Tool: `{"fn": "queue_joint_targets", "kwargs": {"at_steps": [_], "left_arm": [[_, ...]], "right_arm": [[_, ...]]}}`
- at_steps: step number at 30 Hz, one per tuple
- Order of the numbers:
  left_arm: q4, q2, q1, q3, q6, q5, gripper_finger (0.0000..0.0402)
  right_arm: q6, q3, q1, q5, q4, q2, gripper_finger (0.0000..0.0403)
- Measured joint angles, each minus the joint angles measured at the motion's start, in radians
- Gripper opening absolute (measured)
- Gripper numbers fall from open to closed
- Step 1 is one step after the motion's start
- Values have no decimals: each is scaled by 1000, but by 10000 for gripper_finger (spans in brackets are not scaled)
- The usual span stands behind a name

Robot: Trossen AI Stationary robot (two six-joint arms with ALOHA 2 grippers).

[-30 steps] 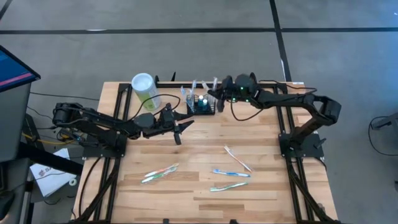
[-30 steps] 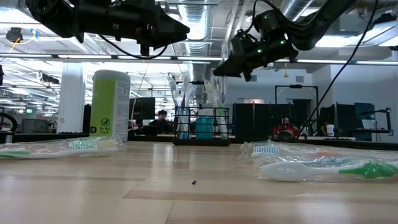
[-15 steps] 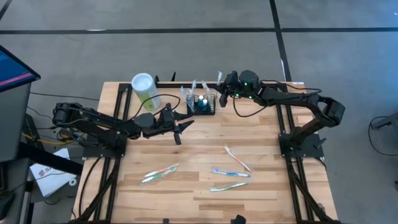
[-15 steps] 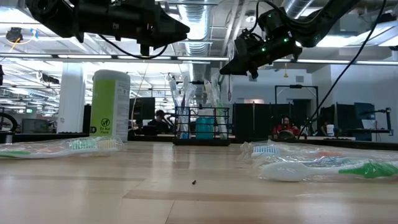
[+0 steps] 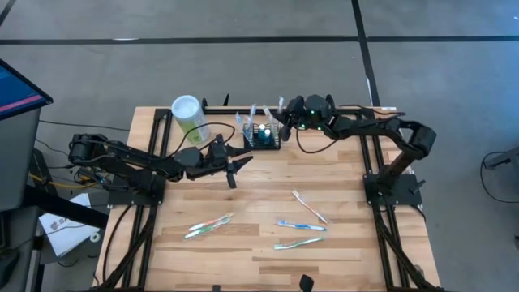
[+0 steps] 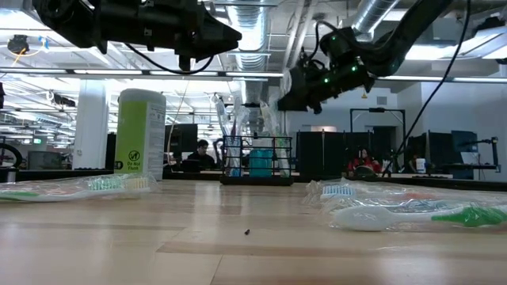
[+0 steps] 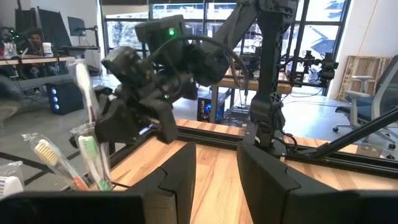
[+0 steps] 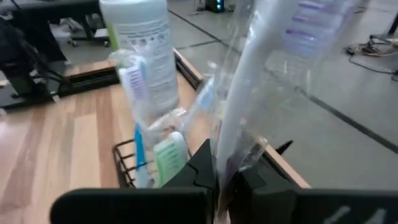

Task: Pick & Place toothbrushing station
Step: Put the purple toothbrush into the black wire organizer

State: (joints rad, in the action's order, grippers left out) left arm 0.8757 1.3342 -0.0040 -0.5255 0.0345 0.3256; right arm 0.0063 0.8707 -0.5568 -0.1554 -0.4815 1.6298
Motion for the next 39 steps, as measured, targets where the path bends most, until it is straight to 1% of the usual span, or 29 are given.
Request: {"fn": "queue_joint_targets", "kwargs": {"at_steps": [3, 18, 23, 27, 29, 35, 39], "left_arm": [[0, 0, 0, 0, -2, 0, 110], [0, 0, 0, 0, 0, 0, 110], [0, 0, 0, 0, 0, 0, 110], [0, 0, 0, 0, 0, 0, 110], [-1, 0, 0, 0, 0, 0, 110], [-3, 0, 0, 0, 0, 0, 110], [-5, 0, 0, 0, 0, 0, 110]], "right_arm": [[18, 3, -14, -1, -36, 3, 6], [20, 2, -7, -4, -19, 13, 8], [21, 0, -9, -3, -24, 41, 15], [21, -2, -8, -3, -42, 91, 9], [21, 1, -8, -3, -87, 107, 8], [33, 1, -9, -3, -108, 153, 29], [43, 1, -9, -1, -103, 159, 33]]}}
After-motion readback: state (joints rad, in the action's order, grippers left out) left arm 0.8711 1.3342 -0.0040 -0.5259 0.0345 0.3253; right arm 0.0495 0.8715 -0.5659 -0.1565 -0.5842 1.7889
